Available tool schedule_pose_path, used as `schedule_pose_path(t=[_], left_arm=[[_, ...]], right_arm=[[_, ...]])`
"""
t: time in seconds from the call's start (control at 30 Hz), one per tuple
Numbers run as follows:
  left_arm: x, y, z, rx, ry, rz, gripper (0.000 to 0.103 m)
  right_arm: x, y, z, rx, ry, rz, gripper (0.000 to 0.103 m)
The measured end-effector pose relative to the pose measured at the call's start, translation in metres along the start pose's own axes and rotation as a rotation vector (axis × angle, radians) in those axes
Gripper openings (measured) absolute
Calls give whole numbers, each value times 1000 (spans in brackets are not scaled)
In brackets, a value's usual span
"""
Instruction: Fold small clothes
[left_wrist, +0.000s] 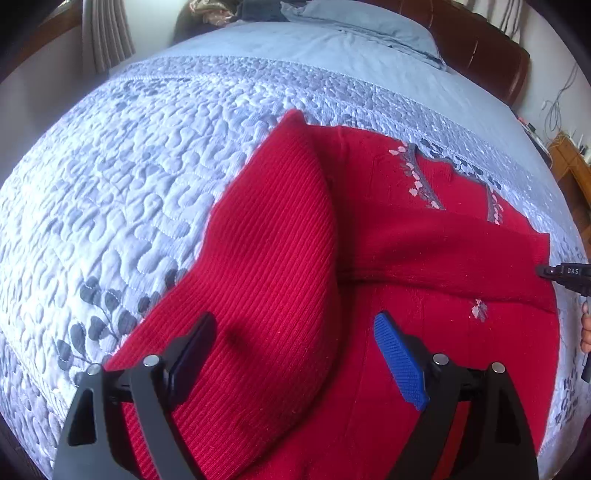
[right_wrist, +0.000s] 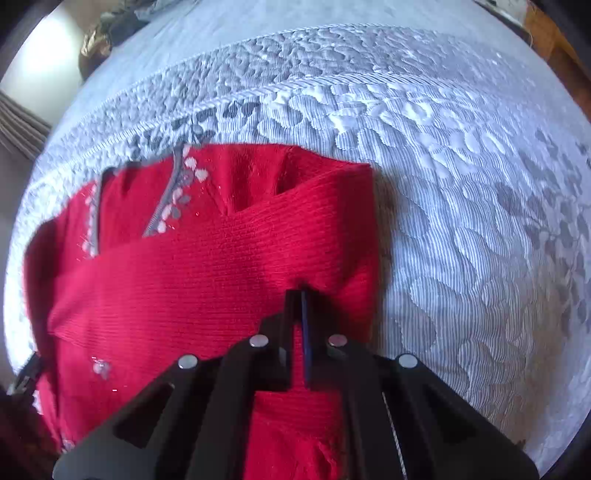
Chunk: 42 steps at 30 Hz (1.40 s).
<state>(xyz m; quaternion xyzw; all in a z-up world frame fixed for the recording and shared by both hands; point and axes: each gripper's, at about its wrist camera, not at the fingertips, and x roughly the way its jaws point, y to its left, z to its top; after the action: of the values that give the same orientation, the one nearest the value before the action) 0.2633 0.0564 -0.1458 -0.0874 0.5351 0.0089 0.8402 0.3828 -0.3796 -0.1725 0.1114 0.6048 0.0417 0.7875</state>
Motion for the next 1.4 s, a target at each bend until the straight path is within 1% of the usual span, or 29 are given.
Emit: schedule_pose_path(t=[0.07, 0.17, 0.2, 0.23, 0.3, 0.37, 0.43, 0.47, 0.5, 0.53, 0.57, 0.6, 0.67, 0.7, 0.77, 0.83, 0.93, 0.97, 1.0, 1.03, 1.07, 1.17, 1.23, 1.27, 1.33, 1.4], left_arm=[[1, 1, -1, -6, 2, -1, 87], [1, 0, -1, -4, -3, 3, 87], [0, 0, -1, -3, -5, 4, 87], [0, -1, 0, -3, -7, 4, 87], [-1, -1, 0, -3, -12, 6, 87], [-1, -2, 0, 3, -17, 12, 87], [1, -4, 0, 10, -15, 18, 87], [2, -5, -1, 11, -11, 18, 87], [3, -7, -1, 12, -6, 15, 87], [4, -8, -2, 15, -3, 15, 87], [5, -9, -3, 19, 0, 16, 87], [5, -10, -4, 24, 2, 17, 87], [6, -12, -6, 38, 1, 25, 87], [7, -12, -6, 43, 0, 32, 87], [7, -12, -5, 40, 0, 31, 87], [7, -13, -3, 29, 0, 21, 87], [4, -18, -2, 33, -8, 14, 87], [4, -20, -2, 37, -10, 14, 87], [3, -22, -1, 41, -11, 14, 87], [3, -23, -1, 44, -12, 15, 87], [3, -23, -1, 46, -12, 19, 87], [6, -21, 1, 48, -8, 37, 87], [9, -19, 4, 44, -9, 57, 87], [9, -19, 7, 43, -14, 61, 87], [9, -24, 15, 42, -32, 67, 87], [10, -36, 27, 58, -52, 48, 87]], right_arm=[[-11, -11, 1, 38, -13, 57, 1], [-34, -40, -1, 119, -51, 171, 1], [-39, -48, -1, 141, -60, 196, 1], [-45, -56, -1, 158, -71, 208, 1], [-61, -72, -1, 179, -110, 175, 1], [-65, -93, 1, 223, -116, 143, 1], [-57, -106, -3, 227, -92, 195, 1], [-53, -110, -4, 224, -86, 221, 3], [-52, -113, -9, 223, -87, 236, 9], [-52, -115, -10, 229, -99, 232, 11], [-57, -117, -17, 238, -132, 245, 19], [-61, -118, -23, 240, -148, 264, 22], [-68, -113, -37, 228, -159, 268, 22], [-71, -104, -50, 181, -160, 245, 22], [-68, -81, -64, 88, -133, 201, 22], [-66, -68, -73, 30, -116, 169, 23], [-59, -55, -72, 6, -108, 143, 36], [-54, -53, -69, 10, -93, 132, 35], [-49, -53, -67, 17, -74, 132, 21], [-44, -55, -66, 29, -53, 155, 13], [-43, -57, -67, 40, -48, 175, 9], [-51, -73, -70, 72, -60, 204, 7], [-56, -93, -76, 126, -42, 268, 6], [-53, -101, -77, 148, -27, 273, 6], [-43, -104, -78, 153, 8, 272, 6], [-42, -102, -77, 149, 4, 268, 7]])
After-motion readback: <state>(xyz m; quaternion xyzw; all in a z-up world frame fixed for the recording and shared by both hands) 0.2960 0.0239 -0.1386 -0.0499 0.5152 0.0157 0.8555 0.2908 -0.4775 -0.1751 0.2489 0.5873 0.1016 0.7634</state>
